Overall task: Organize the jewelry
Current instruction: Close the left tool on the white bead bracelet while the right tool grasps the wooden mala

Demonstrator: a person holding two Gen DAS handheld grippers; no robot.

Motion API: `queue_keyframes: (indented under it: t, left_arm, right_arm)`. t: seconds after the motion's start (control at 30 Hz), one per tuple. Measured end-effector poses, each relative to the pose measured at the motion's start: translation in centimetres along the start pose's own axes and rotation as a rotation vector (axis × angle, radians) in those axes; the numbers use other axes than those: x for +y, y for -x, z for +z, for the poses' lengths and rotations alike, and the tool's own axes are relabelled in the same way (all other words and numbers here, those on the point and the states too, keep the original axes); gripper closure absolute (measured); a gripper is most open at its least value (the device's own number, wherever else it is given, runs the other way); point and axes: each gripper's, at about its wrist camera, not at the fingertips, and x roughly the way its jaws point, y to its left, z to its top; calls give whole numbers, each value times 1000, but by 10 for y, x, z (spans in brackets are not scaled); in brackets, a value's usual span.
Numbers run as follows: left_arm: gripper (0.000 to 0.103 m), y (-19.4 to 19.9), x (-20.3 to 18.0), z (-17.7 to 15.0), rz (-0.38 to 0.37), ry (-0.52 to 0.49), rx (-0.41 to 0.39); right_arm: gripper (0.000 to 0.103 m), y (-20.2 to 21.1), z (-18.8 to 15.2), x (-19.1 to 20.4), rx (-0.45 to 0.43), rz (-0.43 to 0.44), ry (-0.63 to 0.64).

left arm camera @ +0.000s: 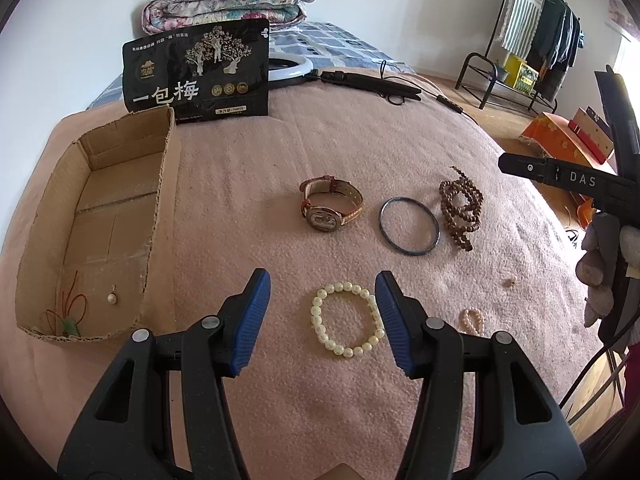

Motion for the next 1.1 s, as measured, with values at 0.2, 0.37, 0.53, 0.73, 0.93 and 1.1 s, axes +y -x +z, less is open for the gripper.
queue_keyframes:
  t: [0.2,0.37,0.53,0.73,0.93,1.1]
  left_arm:
    - [47,-16,-4,-8,9,-11,31]
    - [47,-26,-4,-11,19,-10,50]
    - [47,-34,-4,-13,23,-14,65]
    - [47,-43,-3,-15,28,-14,83]
    - [47,-51,0,-15,31,-10,96]
    - [47,-55,0,-16,36,-14,104]
  right_arm:
    - [20,-15,-1,-12,29,-9,-40]
    - [20,-31,-4,-23,67,4,-84]
    - [20,-49,-7,-27,116,24,-112]
    - [20,-69,-9,-30,160,30,-143]
    - [20,-80,-9,-40,184,45,-231]
    - [21,-88,-7,-38,192,42,-243]
